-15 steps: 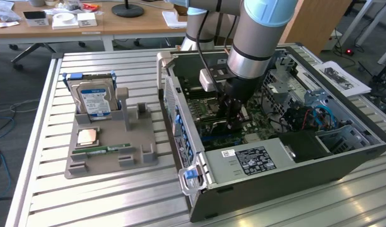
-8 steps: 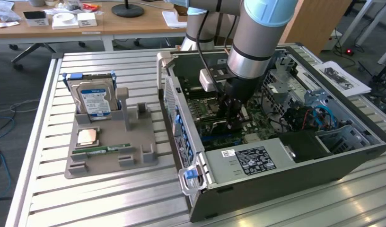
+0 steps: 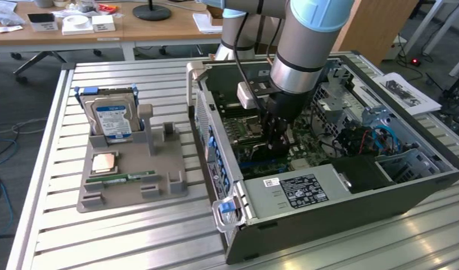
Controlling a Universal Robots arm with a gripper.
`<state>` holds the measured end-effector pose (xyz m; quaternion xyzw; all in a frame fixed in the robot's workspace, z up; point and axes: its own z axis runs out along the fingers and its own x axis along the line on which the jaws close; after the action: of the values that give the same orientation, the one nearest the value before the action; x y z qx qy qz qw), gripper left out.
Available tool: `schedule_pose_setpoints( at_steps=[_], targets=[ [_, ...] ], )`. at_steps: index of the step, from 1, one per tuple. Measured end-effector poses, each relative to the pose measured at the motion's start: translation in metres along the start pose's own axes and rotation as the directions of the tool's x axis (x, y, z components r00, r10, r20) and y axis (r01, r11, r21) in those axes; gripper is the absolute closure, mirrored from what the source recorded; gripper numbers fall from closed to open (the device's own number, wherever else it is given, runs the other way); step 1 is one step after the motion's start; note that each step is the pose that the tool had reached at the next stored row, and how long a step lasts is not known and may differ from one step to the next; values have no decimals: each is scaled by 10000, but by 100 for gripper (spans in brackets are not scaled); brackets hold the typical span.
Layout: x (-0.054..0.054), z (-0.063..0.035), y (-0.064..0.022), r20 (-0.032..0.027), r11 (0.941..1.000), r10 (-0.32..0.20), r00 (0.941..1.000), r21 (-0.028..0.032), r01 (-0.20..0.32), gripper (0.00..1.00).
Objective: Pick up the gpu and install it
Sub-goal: 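Insert the gpu into the slot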
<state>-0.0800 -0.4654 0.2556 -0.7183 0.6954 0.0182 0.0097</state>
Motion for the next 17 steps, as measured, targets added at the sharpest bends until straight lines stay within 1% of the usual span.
schedule_pose_setpoints(
  at_steps=[1,2,17],
  targets=[
    [0,0,0,0,10000,0,10000,0,0,73],
    [0,0,0,0,10000,0,10000,-1,0,73],
    [-1,0,0,1,10000,30,10000,0,-30,73]
  ],
)
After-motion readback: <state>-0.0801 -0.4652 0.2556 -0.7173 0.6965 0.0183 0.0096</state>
